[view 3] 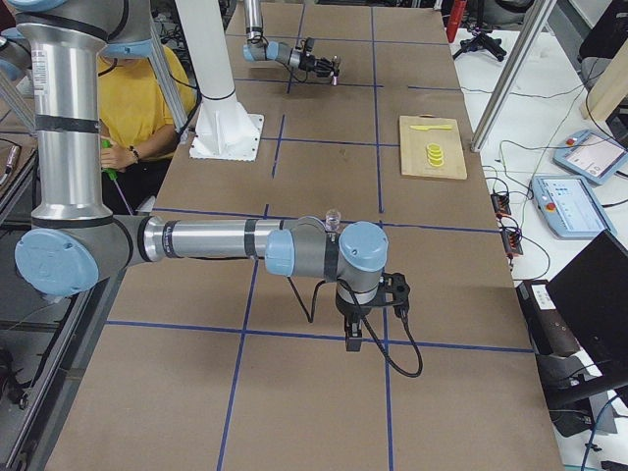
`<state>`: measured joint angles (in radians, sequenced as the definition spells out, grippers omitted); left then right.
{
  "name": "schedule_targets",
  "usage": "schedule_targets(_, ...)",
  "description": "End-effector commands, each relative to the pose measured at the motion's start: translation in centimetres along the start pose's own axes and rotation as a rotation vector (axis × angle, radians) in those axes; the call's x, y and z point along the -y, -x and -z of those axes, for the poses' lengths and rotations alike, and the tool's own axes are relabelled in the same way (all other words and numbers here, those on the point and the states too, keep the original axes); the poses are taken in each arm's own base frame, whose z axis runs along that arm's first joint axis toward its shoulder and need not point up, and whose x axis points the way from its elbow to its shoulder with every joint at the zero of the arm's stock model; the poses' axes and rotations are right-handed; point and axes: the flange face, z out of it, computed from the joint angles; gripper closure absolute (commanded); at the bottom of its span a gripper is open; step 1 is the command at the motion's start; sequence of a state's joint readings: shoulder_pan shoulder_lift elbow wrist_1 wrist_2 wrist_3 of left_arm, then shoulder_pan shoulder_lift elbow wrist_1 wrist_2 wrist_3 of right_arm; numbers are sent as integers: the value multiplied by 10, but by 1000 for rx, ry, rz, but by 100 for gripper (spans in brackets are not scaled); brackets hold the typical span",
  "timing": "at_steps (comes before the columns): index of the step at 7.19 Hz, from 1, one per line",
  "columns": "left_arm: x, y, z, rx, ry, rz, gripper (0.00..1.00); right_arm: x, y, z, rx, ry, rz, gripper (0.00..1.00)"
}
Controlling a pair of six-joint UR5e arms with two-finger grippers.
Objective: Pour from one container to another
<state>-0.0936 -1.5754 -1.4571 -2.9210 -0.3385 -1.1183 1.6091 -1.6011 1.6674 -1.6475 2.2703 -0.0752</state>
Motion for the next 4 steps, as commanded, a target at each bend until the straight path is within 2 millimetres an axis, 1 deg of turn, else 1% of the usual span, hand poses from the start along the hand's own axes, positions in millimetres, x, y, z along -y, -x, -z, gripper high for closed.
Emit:
schedule_targets(1,1,0,0,-1,0,1,67,1,0,0,0,-1,1,0)
schedule_targets(3,1,0,0,-1,0,1,48,1,0,0,0,-1,1,0)
schedule_targets(4,1,0,0,-1,0,1,45,1,0,0,0,-1,1,0)
